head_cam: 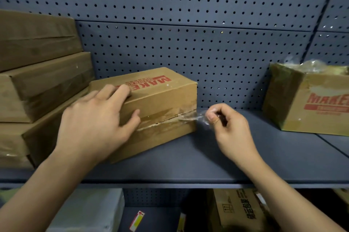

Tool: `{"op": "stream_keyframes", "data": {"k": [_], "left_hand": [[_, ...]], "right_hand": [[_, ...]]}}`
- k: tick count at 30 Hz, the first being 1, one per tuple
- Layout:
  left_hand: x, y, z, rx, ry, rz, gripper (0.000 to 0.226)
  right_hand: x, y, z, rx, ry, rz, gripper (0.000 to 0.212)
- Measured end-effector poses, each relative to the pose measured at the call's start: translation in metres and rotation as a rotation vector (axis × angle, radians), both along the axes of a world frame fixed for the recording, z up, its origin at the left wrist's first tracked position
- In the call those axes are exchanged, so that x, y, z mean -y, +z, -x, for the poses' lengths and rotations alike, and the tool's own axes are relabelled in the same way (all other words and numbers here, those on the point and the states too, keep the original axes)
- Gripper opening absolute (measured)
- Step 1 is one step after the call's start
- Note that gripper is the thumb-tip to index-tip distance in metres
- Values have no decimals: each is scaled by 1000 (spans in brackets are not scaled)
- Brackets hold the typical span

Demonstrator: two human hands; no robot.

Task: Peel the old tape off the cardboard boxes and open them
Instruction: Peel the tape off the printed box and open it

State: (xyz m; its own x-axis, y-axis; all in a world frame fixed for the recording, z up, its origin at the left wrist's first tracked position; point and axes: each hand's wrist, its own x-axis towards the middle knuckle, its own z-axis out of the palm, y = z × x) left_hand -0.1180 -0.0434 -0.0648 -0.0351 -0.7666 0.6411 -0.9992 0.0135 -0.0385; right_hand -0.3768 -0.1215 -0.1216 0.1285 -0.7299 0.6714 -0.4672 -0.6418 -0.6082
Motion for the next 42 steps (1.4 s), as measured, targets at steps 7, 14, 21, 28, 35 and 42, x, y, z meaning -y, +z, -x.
{"op": "stream_keyframes", "data": {"k": [7,14,21,28,35,42], "left_hand": [[-4,6,-18,-18,-35,-138,41],[-9,12,-35,-107,-18,-196,39],[0,13,-37,-116,84,-262,35],[11,4,-17,40,117,-222,53],[16,-6,12,132,86,-159,71],[27,-20,21,80,29,-43,69]], "right_hand": [[12,0,9,180,-70,-72,25],[21,2,25,304,-138,-29,23],[28,-4,25,262,-155,-85,26],[15,-3,4,-5,88,-177,53],[10,-5,-13,88,97,-222,48],[11,-4,-12,120,91,-304,33]]}}
